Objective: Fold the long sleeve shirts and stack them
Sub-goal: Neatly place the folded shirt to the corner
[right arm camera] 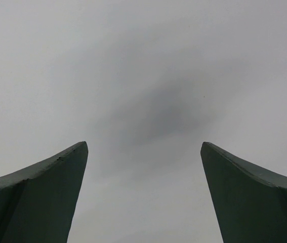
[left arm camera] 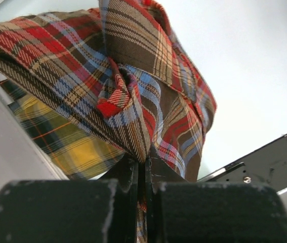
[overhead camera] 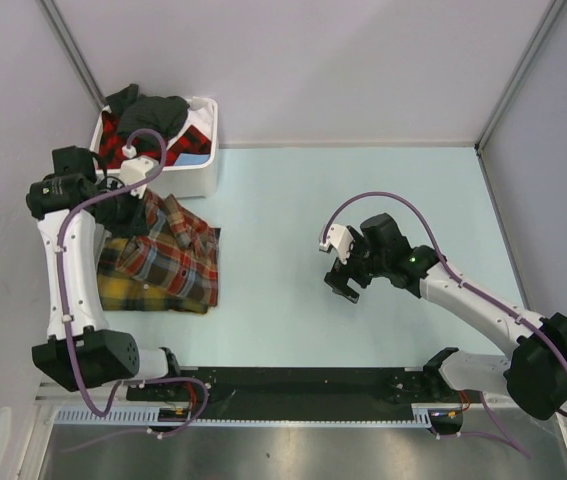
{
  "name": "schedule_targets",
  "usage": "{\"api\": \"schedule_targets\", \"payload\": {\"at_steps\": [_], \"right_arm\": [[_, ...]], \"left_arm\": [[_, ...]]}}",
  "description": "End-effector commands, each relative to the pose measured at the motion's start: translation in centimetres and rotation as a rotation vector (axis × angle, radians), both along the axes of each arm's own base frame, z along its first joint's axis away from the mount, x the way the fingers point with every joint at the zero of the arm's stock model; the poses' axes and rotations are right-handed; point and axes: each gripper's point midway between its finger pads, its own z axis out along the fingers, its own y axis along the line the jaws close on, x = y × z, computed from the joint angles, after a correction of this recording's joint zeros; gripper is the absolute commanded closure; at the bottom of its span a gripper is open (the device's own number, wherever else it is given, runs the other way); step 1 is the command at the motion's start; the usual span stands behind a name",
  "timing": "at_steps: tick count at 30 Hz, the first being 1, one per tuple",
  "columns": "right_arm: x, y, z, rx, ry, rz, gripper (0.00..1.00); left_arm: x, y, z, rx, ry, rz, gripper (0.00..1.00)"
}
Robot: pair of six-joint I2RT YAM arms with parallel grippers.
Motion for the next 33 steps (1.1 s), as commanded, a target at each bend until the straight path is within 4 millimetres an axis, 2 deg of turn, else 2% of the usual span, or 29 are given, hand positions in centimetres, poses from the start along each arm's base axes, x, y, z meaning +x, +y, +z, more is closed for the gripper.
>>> {"api": "schedule_targets", "payload": {"at_steps": [1, 3, 9, 14, 17, 21, 22, 26, 28, 29, 30, 31, 33], "right_arm": [[0.8, 0.2, 1.1, 0.018, -0.048, -0.009, 0.00], [0.9, 0.1, 1.0, 0.014, -0.049, -0.011, 0.00], [1.0, 0.1, 1.0, 0.010, -0.051, -0.007, 0.01], [1.1, 0.0, 1.0, 0.003, -0.057, -0.005, 0.00], [1.1, 0.0, 1.2, 0.002, -0.058, -0.004, 0.00], [1.4, 0.0, 1.4, -0.003, -0.069, 0.000, 0.00], [1.5, 0.0, 1.4, -0.003, -0.069, -0.002, 0.00], [1.6, 0.0, 1.7, -0.004, -0.072, -0.002, 0.00], [1.8, -0.1, 1.8, -0.005, -0.067, -0.013, 0.00], [1.8, -0.1, 2.0, -0.001, -0.068, -0.013, 0.00], [1.9, -0.2, 2.3, 0.003, -0.064, -0.023, 0.00], [2.1, -0.4, 2.5, 0.009, -0.062, -0.033, 0.00], [2.7, -0.5, 3.2, 0.025, -0.068, -0.051, 0.00]], "left_arm": [[2.1, 2.4, 1.1, 0.033, -0.102, -0.031, 1.00], [2.5, 3.3, 0.9, 0.050, -0.107, -0.030, 1.00], [3.6, 5.8, -1.7, 0.065, -0.063, -0.022, 1.00], [4.5, 9.2, -4.0, 0.083, -0.048, 0.029, 1.00], [4.7, 10.6, -4.9, 0.086, -0.035, 0.055, 1.00], [4.7, 12.4, -7.2, 0.099, -0.009, 0.089, 1.00], [4.4, 12.6, -8.3, 0.097, 0.012, 0.098, 1.00], [4.9, 13.2, -10.6, 0.086, 0.035, 0.121, 0.98], [5.1, 14.4, -12.1, 0.125, 0.050, 0.151, 0.92], [5.1, 15.1, -12.6, 0.142, 0.061, 0.201, 0.81], [5.1, 16.1, -13.7, 0.163, 0.088, 0.243, 0.78], [5.3, 17.0, -13.6, 0.183, 0.089, 0.274, 0.76], [5.5, 17.4, -12.7, 0.156, 0.070, 0.324, 0.57]]}}
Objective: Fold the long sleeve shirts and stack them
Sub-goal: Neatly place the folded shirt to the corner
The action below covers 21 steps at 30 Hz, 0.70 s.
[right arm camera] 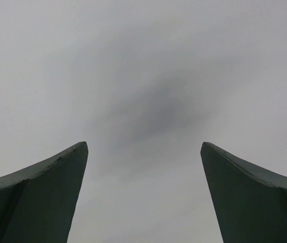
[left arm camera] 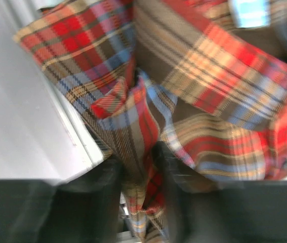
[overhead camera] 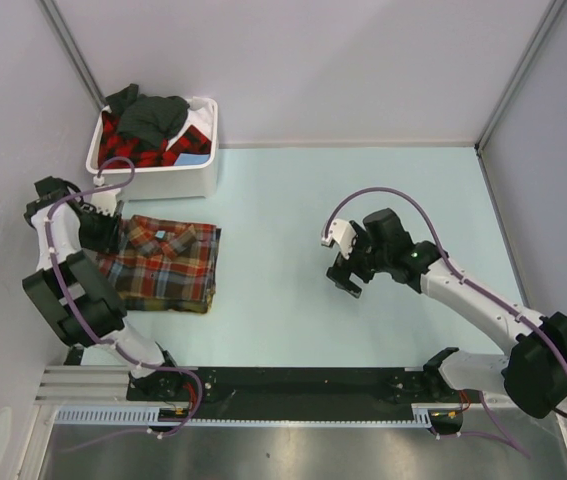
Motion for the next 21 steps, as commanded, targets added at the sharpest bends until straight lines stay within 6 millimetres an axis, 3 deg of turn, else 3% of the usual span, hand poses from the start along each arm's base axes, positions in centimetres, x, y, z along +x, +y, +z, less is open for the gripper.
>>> {"api": "schedule_targets", "payload": {"at_steps": [1, 2, 3, 6, 8, 10, 12, 13, 16, 17, 18, 19, 21], "right_arm": [[2.4, -0.4, 3.3, 0.056, -0.052, -0.067, 0.00], [2.8, -0.6, 3.4, 0.062, -0.050, -0.082, 0.00], [3.1, -0.9, 3.7, 0.070, -0.050, -0.099, 0.00], [4.7, -2.2, 4.3, 0.099, -0.027, -0.172, 0.00], [5.6, -3.0, 4.6, 0.117, -0.004, -0.211, 0.00], [6.0, -3.4, 4.8, 0.134, 0.013, -0.231, 0.00], [6.7, -4.1, 5.2, 0.166, 0.046, -0.272, 0.00], [7.0, -4.5, 5.4, 0.185, 0.062, -0.299, 0.00], [8.3, -6.3, 6.3, 0.286, 0.142, -0.414, 0.00], [8.7, -6.6, 6.8, 0.321, 0.166, -0.450, 0.00], [9.5, -8.1, 7.1, 0.350, 0.168, -0.496, 0.00], [10.1, -8.7, 7.6, 0.373, 0.158, -0.523, 0.00], [11.5, -11.3, 8.2, 0.433, 0.168, -0.619, 0.00]], "left_arm": [[1.6, 2.8, 2.0, 0.062, -0.095, 0.130, 0.54], [1.9, 2.5, 2.8, 0.051, -0.120, 0.142, 0.40], [2.1, 2.5, 3.6, 0.056, -0.145, 0.148, 0.33], [2.6, 2.1, 6.2, 0.058, -0.221, 0.177, 0.29], [2.5, 0.4, 7.2, 0.025, -0.243, 0.133, 0.25], [1.8, -0.9, 6.6, 0.010, -0.219, 0.115, 0.25], [1.5, -3.7, 7.1, -0.049, -0.227, 0.051, 0.22], [1.5, -4.7, 7.5, -0.065, -0.241, 0.027, 0.01], [2.3, -9.6, 9.5, -0.094, -0.289, -0.064, 0.01], [3.2, -12.5, 10.7, -0.103, -0.315, -0.129, 0.01], [3.9, -14.0, 11.7, -0.127, -0.341, -0.119, 0.01], [4.4, -17.3, 12.4, -0.150, -0.356, -0.193, 0.00], [6.3, -19.9, 13.9, -0.133, -0.407, -0.187, 0.01]]}}
